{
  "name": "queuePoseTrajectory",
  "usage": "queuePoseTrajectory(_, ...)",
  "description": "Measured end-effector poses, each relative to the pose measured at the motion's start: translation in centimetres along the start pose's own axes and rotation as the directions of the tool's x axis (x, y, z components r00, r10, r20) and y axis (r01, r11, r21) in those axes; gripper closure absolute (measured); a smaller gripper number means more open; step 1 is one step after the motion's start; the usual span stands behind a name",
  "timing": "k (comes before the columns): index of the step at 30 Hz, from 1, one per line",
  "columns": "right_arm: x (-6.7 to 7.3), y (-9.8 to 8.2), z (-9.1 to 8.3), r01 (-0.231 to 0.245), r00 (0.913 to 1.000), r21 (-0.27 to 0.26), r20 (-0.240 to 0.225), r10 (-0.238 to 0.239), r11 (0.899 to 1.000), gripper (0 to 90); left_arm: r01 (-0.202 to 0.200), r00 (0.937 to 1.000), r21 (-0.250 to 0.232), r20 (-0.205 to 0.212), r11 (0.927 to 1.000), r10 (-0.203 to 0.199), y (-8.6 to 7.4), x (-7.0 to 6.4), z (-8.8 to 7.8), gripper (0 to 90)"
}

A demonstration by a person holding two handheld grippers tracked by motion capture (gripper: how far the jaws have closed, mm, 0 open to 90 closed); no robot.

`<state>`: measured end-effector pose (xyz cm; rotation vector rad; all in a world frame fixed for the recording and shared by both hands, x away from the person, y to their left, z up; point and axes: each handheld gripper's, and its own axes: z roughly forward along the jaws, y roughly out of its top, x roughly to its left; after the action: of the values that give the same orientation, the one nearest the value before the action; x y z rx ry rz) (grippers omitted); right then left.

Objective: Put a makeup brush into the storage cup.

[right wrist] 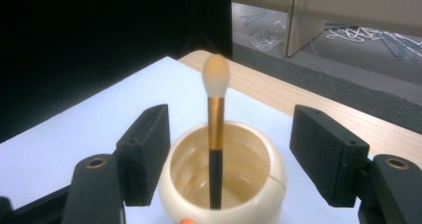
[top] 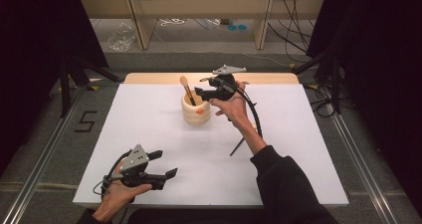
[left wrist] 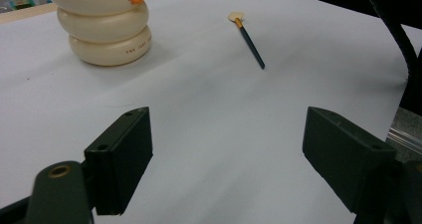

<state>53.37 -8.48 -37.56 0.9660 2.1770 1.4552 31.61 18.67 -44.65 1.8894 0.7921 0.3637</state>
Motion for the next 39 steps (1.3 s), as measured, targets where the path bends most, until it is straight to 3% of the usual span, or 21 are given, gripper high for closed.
queuePoseTrajectory(11, 0.3, -0.9, -3.4, 0.031, 0.9994, 0.041, 0.011, -0.032, 0.999, 32.7, 0.001, 1.0, -0.001, 0.003, 1.0, -0.001, 0.1, 0.0, 0.0, 19.5)
queuePoseTrajectory(15, 0.1, -1.5, -4.0, -0.004, 0.9998, 0.067, 0.018, 0.002, 0.998, 31.3, 0.027, 0.9996, -0.007, 0.005, 0.9996, -0.027, 0.1, -0.1, -0.1, 19.5)
queuePoseTrajectory(18, 0.1, -1.9, -4.5, -0.004, 0.9996, 0.078, 0.028, 0.002, 0.997, 30.1, 0.02, 0.9998, -0.006, 0.003, 0.9998, -0.019, 0.1, 0.0, -0.1, 19.4)
queuePoseTrajectory(19, 0.1, -2.1, -4.6, -0.011, 0.9994, 0.085, 0.032, 0.008, 0.996, 28.4, -0.024, 0.9997, -0.017, -0.005, 0.9996, 0.023, 0.2, 0.2, -0.1, 19.4)
queuePoseTrajectory(20, 0.1, -2.1, -4.8, -0.004, 0.9993, 0.093, 0.038, 0.0, 0.996, 27.6, -0.031, 0.9995, -0.016, 0.001, 0.9994, 0.031, 0.2, 0.3, -0.1, 19.4)
queuePoseTrajectory(29, 0.2, -3.0, -6.2, -0.019, 0.9991, 0.12, 0.041, 0.015, 0.993, 23.1, 0.022, 0.9997, -0.004, 0.002, 0.9997, -0.022, 0.1, -0.1, -0.1, 19.4)
queuePoseTrajectory(39, -0.3, -4.3, -8.3, -0.021, 0.9982, 0.152, 0.058, 0.012, 0.988, 21.2, 0.019, 0.9998, -0.002, 0.002, 0.9998, -0.019, 0.0, -0.1, -0.1, 19.4)
